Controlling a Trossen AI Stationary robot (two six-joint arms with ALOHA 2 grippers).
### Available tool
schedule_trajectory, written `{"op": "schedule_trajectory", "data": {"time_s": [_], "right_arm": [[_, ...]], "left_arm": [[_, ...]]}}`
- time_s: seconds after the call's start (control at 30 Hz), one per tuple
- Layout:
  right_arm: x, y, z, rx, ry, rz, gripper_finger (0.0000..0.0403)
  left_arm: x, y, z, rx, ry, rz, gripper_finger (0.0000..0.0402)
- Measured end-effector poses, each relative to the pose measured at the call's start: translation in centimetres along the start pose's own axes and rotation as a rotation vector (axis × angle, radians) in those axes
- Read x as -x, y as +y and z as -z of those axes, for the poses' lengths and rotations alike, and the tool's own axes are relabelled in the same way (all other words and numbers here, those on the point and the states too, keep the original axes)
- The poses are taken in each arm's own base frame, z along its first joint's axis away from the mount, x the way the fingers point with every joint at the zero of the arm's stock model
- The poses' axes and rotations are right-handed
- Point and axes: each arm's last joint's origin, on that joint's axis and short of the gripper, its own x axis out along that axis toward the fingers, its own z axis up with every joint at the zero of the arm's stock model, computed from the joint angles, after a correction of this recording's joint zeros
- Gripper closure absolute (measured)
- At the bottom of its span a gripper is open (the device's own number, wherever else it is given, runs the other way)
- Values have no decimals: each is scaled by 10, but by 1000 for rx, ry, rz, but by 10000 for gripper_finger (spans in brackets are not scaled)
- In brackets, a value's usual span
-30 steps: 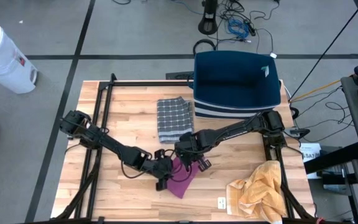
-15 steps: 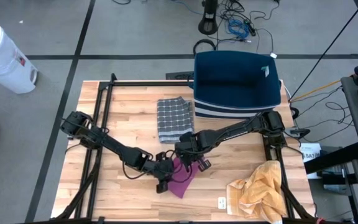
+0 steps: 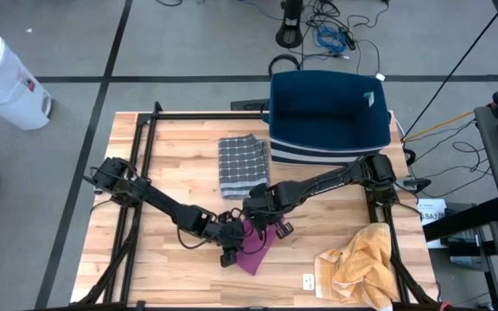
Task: Fold towel
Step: Fold the pink towel
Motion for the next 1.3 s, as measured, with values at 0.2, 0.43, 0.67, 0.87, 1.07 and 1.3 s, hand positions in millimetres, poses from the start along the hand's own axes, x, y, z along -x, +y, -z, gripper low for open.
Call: {"op": "schedule_trajectory", "data": {"time_s": [0.2,0.43,0.67,0.87,1.07,1.3], "right_arm": [[0,0,0,0,-1,0,401],[0,1,1,-15,10,-6,390],[0,1,3,-17,27,-13,362],[0,1,3,-17,35,-16,316],[0,1,4,-17,36,-17,298],[-1,-1,2,16,38,35,313]], "left_arm": [[1,0,0,-35,-2,-6,278],[1,1,1,-85,8,-13,386],[1,-1,2,-98,11,-10,399],[1,-4,4,-106,14,-2,400],[1,-6,6,-126,16,2,400],[1,-6,6,-127,14,-2,401]]}}
